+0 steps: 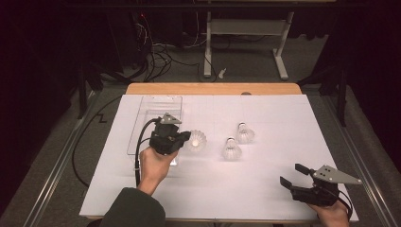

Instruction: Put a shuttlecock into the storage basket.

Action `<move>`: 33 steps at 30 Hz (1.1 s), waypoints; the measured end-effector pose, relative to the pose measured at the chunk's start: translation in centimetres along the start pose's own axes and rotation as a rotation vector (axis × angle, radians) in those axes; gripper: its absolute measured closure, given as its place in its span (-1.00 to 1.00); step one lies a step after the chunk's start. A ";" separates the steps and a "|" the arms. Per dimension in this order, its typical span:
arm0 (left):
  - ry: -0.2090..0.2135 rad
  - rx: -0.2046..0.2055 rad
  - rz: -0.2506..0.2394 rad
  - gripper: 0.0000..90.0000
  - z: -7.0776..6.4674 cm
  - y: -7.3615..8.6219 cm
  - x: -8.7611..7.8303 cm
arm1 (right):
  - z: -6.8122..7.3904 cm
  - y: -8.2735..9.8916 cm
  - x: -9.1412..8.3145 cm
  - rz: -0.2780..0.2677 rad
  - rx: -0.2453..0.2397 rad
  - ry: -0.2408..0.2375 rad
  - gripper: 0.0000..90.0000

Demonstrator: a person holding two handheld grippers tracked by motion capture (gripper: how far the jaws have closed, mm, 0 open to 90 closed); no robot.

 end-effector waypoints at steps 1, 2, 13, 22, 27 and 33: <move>-0.001 0.001 0.000 1.00 0.1 0.0 0.0 | 0.0 0.0 0.0 0.000 0.000 0.000 -0.50; -0.004 0.002 -0.001 1.00 0.2 0.0 -0.1 | 0.0 0.0 0.0 0.000 0.000 0.000 -0.50; -0.024 0.000 -0.013 1.00 0.7 -0.2 -0.6 | 0.0 0.0 0.0 0.000 0.002 0.000 -0.50; -0.038 -0.012 -0.024 1.00 1.4 -0.3 -1.1 | 0.0 0.0 0.0 -0.002 0.003 -0.001 -0.50; -0.044 -0.015 -0.031 1.00 1.7 -0.4 -1.5 | 0.0 0.0 0.0 -0.002 0.004 -0.001 -0.50; -0.057 -0.024 -0.037 1.00 2.2 -0.3 -1.9 | 0.0 0.0 0.0 -0.002 0.003 -0.001 -0.50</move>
Point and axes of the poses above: each handheld gripper's, and its own axes: x roughly forward along the jaws, y roughly out of its underside, z roughly to its left, the point moved 8 cm from there along x, roughly forward along the jaws, and after that the axes turned 5 degrees about -z, right-handed, at the moved point
